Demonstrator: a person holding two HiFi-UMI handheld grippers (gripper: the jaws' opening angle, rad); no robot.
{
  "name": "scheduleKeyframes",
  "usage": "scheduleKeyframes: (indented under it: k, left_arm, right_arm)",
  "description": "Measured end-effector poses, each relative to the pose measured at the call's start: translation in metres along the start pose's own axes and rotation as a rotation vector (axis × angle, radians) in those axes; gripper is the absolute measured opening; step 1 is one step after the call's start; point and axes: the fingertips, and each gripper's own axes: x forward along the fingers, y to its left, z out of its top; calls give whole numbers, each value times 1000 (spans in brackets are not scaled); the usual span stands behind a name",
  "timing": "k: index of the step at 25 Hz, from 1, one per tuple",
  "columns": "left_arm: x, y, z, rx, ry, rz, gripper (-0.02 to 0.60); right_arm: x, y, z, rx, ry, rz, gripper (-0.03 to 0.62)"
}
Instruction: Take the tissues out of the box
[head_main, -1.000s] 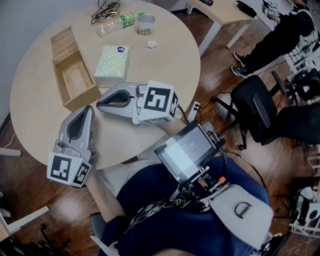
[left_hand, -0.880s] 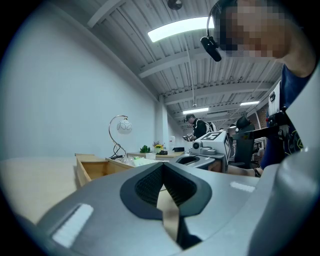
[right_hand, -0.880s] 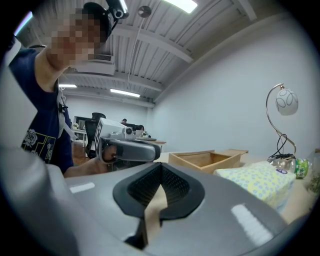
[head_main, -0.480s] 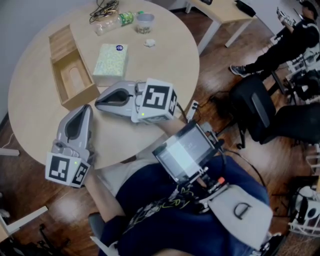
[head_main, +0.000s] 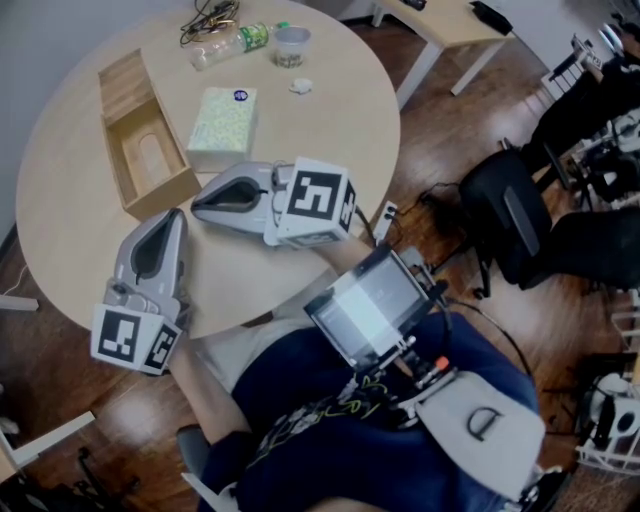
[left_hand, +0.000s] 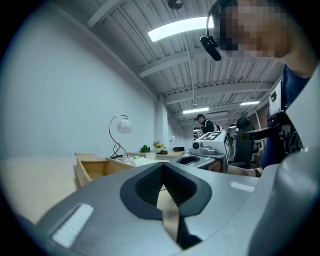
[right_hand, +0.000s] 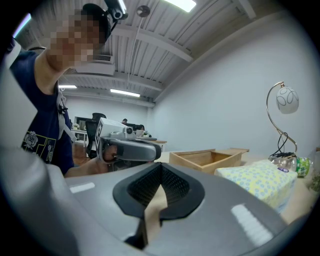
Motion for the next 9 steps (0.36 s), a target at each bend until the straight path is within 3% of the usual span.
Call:
scheduleKeyframes:
  k: [9]
  left_arm:
    - [2,3,-1,-4,9,14,5]
  right_arm:
    - [-1,-1,-4,-2,32,3,0]
